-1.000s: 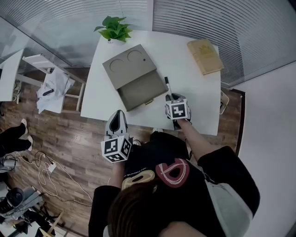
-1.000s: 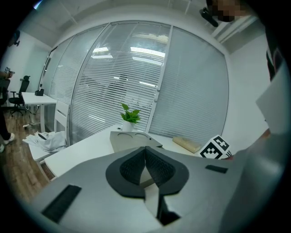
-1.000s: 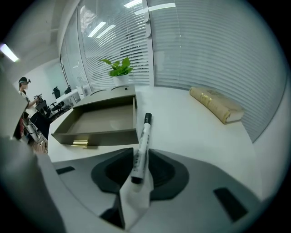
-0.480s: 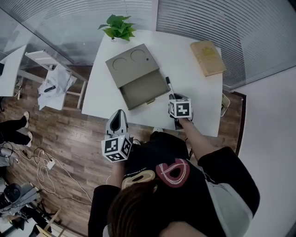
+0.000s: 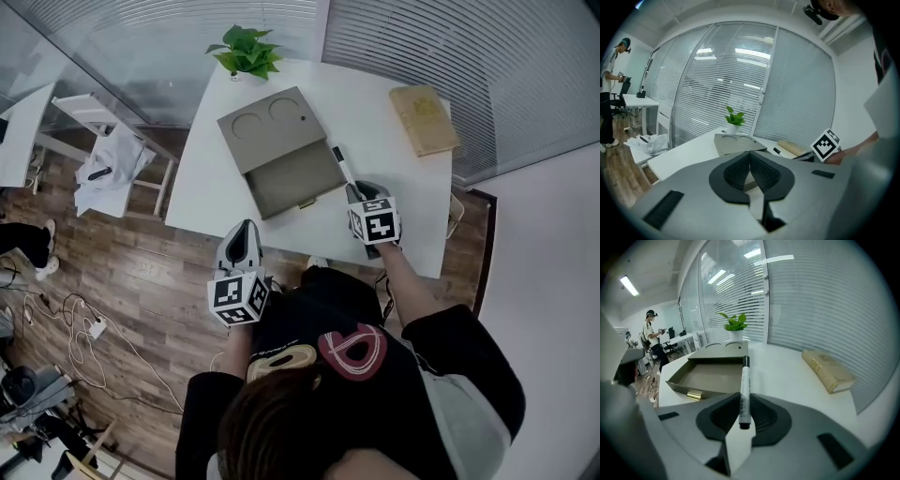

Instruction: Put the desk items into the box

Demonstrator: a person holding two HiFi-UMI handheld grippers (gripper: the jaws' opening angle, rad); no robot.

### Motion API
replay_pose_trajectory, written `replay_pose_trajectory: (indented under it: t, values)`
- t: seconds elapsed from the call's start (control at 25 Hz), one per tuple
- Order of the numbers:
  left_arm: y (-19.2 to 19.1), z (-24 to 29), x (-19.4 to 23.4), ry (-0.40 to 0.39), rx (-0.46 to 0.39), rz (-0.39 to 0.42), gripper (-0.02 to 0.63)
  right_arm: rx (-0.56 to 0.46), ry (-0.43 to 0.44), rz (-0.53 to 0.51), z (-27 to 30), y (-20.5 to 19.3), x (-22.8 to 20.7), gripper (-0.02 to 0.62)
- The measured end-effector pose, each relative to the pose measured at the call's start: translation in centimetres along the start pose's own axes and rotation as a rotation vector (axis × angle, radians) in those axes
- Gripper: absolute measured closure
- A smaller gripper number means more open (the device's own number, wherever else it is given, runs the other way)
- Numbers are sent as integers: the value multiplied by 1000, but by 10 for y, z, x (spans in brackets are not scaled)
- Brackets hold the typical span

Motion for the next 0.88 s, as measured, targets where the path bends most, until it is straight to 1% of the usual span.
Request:
replay_pose_trajectory:
  t: [0.24,0.36,0.56,0.76,0.88]
  values:
    - [-1,-2,2,-11,2,-2,588,-5,32,-55,-7,13,11,521]
    - [-1,-3,3,-16,4,7,588,3,65,-112,-6,18,24,522]
    - [-3,-9,8,-10,1,0,588,28,135,-244,-1,25,51,522]
    - [-4,-15,11,2,4,44,588,53,173,-317,7,31,70,520]
    - [-5,-18,13,19,-5,28,588,71,197,-358,10,36,79,520]
Point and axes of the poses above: the fingertips, and each gripper's own axes: z forward along the fingers, x to its left, y out of its top, the point moved 9 cm from there along -z, backward along the fingers, and after that the axes turned 3 degrees about y, right-handed, at the moved point
